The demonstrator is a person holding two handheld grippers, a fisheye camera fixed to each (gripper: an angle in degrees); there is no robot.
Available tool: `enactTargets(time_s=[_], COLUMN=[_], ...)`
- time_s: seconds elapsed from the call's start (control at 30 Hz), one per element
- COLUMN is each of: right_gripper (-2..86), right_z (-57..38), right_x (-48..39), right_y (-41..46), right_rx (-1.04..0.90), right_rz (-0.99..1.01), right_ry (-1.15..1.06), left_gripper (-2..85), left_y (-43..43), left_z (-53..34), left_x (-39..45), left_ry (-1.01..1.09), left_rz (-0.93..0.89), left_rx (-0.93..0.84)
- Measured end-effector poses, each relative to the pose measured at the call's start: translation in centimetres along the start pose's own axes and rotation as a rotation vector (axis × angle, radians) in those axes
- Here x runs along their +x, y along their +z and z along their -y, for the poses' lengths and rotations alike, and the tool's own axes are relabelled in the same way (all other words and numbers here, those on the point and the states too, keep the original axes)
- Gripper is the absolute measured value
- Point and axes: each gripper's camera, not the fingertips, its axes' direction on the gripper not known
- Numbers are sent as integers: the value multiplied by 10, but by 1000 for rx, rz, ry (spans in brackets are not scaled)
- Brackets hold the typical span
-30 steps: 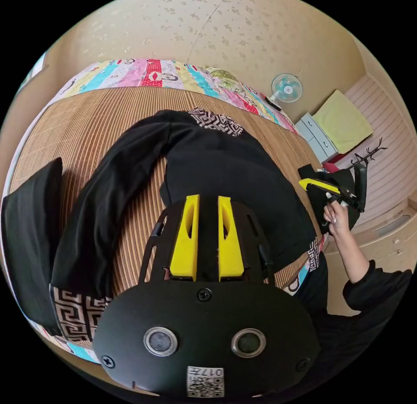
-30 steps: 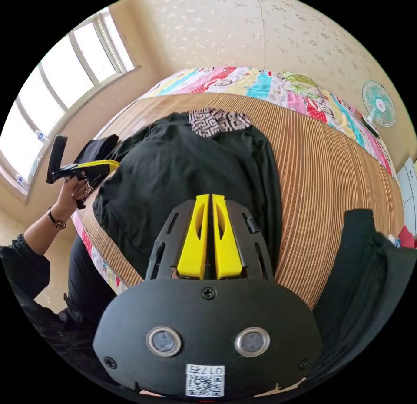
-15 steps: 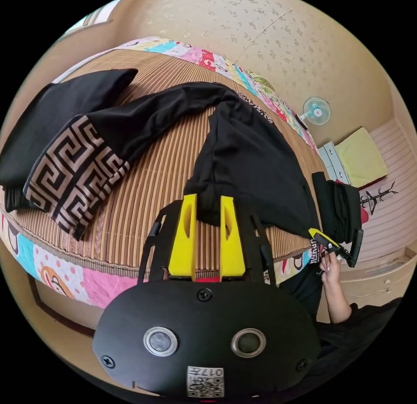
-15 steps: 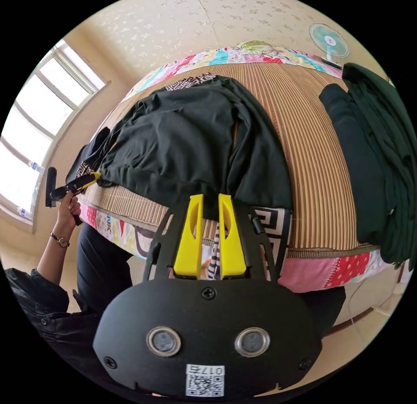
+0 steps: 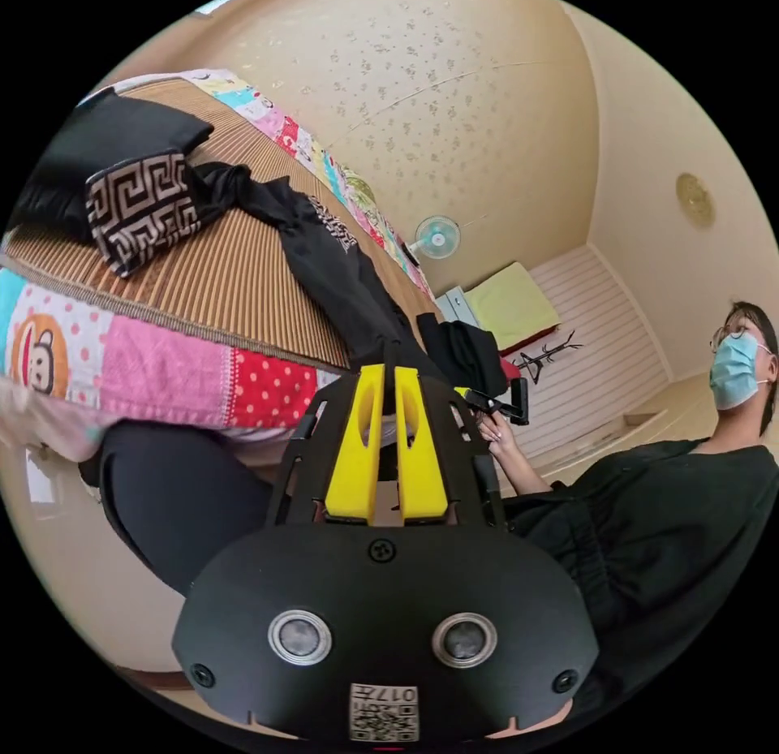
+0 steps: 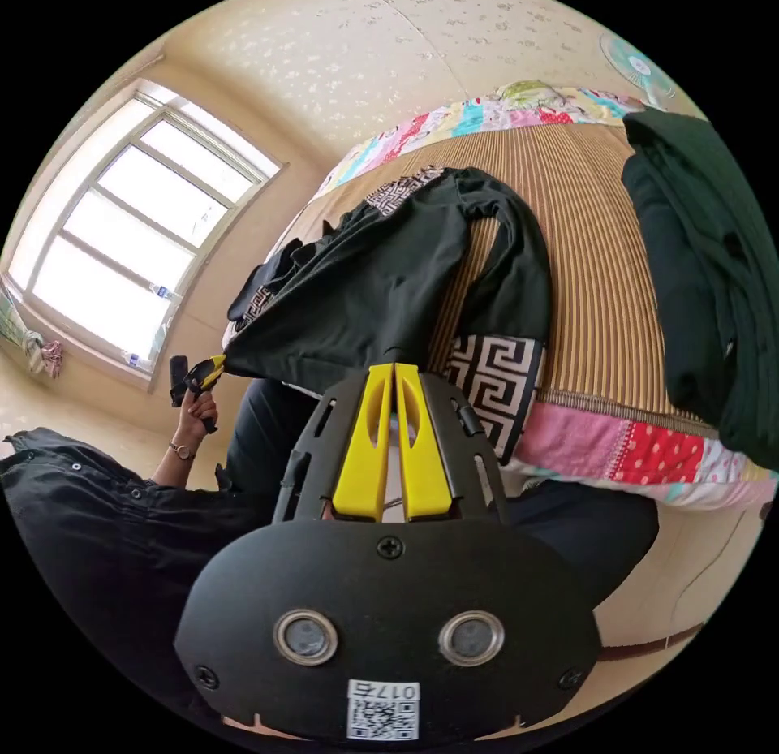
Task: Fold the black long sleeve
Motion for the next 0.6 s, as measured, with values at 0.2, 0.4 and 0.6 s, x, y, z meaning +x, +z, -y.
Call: enactTargets(time_s=[0.2,0.4,0.6], right_gripper=[5,6,11], right_z=[-13,-15,-12], right_x=[15,-2,19], right_y=[15,-8,-17], right_rx=[-215,-277,-242], right_rz=[7,-55,-140], right_ry=[28,-86,51], left_gripper=[19,27,53], left_y=[-36,-61,-96], left_z=[-33,-45,-65], left_x=[-4,9,22], left_ry=[-86,-105,-147], left_rz=[178,199,227], left_rx=[-135,-182,-84])
